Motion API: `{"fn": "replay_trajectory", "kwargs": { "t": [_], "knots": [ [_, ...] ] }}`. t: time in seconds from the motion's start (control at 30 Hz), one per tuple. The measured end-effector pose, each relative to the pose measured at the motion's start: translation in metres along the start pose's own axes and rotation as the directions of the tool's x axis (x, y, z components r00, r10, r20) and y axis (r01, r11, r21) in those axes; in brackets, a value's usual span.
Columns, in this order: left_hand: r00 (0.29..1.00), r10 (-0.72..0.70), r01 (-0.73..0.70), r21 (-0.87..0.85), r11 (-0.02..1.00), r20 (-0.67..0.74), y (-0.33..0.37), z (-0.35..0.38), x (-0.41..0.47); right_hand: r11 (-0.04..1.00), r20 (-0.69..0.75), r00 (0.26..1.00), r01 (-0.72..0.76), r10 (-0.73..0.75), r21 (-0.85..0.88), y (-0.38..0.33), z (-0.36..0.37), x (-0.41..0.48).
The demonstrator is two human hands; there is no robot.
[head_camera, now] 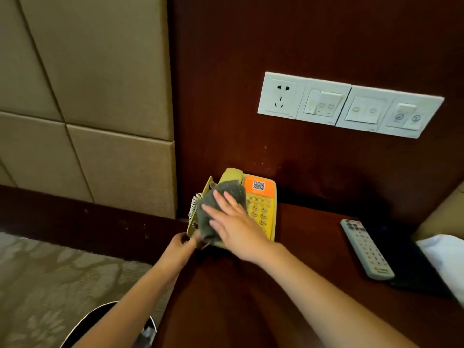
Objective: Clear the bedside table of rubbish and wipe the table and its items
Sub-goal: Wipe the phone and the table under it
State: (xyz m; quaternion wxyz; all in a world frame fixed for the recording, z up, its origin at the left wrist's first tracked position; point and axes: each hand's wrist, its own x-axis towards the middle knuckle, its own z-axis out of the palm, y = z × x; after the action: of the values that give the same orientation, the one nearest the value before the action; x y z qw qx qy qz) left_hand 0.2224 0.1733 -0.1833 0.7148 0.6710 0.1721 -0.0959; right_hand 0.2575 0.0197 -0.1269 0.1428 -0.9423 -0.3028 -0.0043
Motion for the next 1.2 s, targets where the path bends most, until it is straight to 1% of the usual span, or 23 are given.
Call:
{"fn": "replay_trajectory", "kwargs": {
  "t": [0.1,0.2,0.27,0.3,0.37,0.4,0.43,0.5,0.53,0.57,0.63,0.67,0.7,0.73,0.77,0.83,0.9,0.97,1.03,1.13,1.2],
  "knots": [
    [1.000,-0.004,0.005,0.061,0.998,-0.015,-0.004,-0.006,0.004,0.989,0.028,0.992,-0.123,0.121,0.084,0.011,-0.015,0.034],
    [0.999,-0.028,0.025,0.117,0.993,0.024,0.001,-0.009,0.004,0.971,0.042,0.978,-0.210,0.207,0.116,0.025,-0.028,0.061],
    [0.998,-0.050,0.046,0.119,0.992,0.032,0.000,-0.007,0.006,0.962,0.051,0.967,-0.252,0.248,0.102,0.032,-0.034,0.075],
    [0.997,-0.063,0.059,0.101,0.993,0.035,-0.002,-0.006,0.007,0.963,0.057,0.964,-0.264,0.260,0.058,0.031,-0.035,0.080],
    [0.995,-0.076,0.073,0.049,0.996,0.064,-0.003,-0.005,0.006,0.959,0.015,0.959,-0.282,0.282,-0.026,0.026,-0.036,0.085],
    [0.994,-0.074,0.072,0.026,0.997,0.076,-0.003,-0.005,0.006,0.955,-0.046,0.954,-0.296,0.295,-0.014,0.023,-0.037,0.082],
    [0.995,-0.059,0.057,0.026,0.998,0.083,-0.002,-0.005,0.006,0.951,-0.121,0.943,-0.309,0.311,0.036,0.023,-0.041,0.076],
    [0.997,-0.034,0.027,0.097,0.995,0.075,0.002,-0.004,0.005,0.930,-0.244,0.899,-0.331,0.363,0.163,0.029,-0.048,0.056],
    [0.998,-0.007,0.000,0.125,0.992,0.056,0.003,-0.002,0.004,0.918,-0.298,0.872,-0.342,0.389,0.199,0.036,-0.053,0.042],
    [0.999,0.011,-0.015,0.129,0.991,0.031,0.003,0.000,0.003,0.899,-0.348,0.833,-0.365,0.431,0.242,0.046,-0.058,0.028],
    [1.000,0.016,-0.014,0.117,0.993,-0.014,0.004,0.005,-0.003,0.836,-0.443,0.711,-0.422,0.545,0.351,0.067,-0.068,-0.004],
    [0.999,0.006,-0.002,0.098,0.995,-0.040,0.005,0.006,-0.005,0.803,-0.470,0.653,-0.452,0.594,0.387,0.077,-0.070,-0.019],
    [0.998,-0.009,0.013,0.078,0.997,-0.059,0.006,0.008,-0.007,0.770,-0.464,0.615,-0.491,0.638,0.407,0.086,-0.070,-0.033],
    [0.997,-0.017,0.022,0.066,0.998,-0.075,0.005,0.008,-0.007,0.736,-0.430,0.598,-0.533,0.676,0.417,0.092,-0.069,-0.045],
    [0.997,-0.013,0.018,0.065,0.998,-0.071,0.005,0.009,-0.007,0.707,-0.375,0.601,-0.575,0.706,0.410,0.096,-0.064,-0.054],
    [0.999,-0.002,0.006,0.089,0.996,-0.046,0.006,0.011,-0.009,0.669,-0.231,0.637,-0.625,0.735,0.402,0.095,-0.048,-0.061],
    [0.999,0.050,-0.048,0.149,0.988,-0.008,0.011,0.016,-0.014,0.632,-0.120,0.666,-0.613,0.737,0.475,0.081,-0.026,-0.060],
    [0.995,0.097,-0.098,0.150,0.984,0.013,0.015,0.020,-0.019,0.561,-0.072,0.659,-0.572,0.749,0.598,0.064,-0.009,-0.056],
    [0.995,0.100,-0.100,0.120,0.988,0.012,0.016,0.021,-0.020,0.521,-0.062,0.643,-0.557,0.764,0.647,0.057,-0.004,-0.054],
    [0.994,0.082,-0.083,0.001,0.997,-0.067,0.015,0.015,-0.013,0.582,-0.030,0.691,-0.583,0.722,0.567,0.055,-0.001,-0.054],
    [0.983,0.079,-0.108,-0.172,0.979,-0.167,0.013,0.010,-0.003,0.611,0.004,0.743,-0.554,0.670,0.566,0.047,0.004,-0.053]
  ]
}}
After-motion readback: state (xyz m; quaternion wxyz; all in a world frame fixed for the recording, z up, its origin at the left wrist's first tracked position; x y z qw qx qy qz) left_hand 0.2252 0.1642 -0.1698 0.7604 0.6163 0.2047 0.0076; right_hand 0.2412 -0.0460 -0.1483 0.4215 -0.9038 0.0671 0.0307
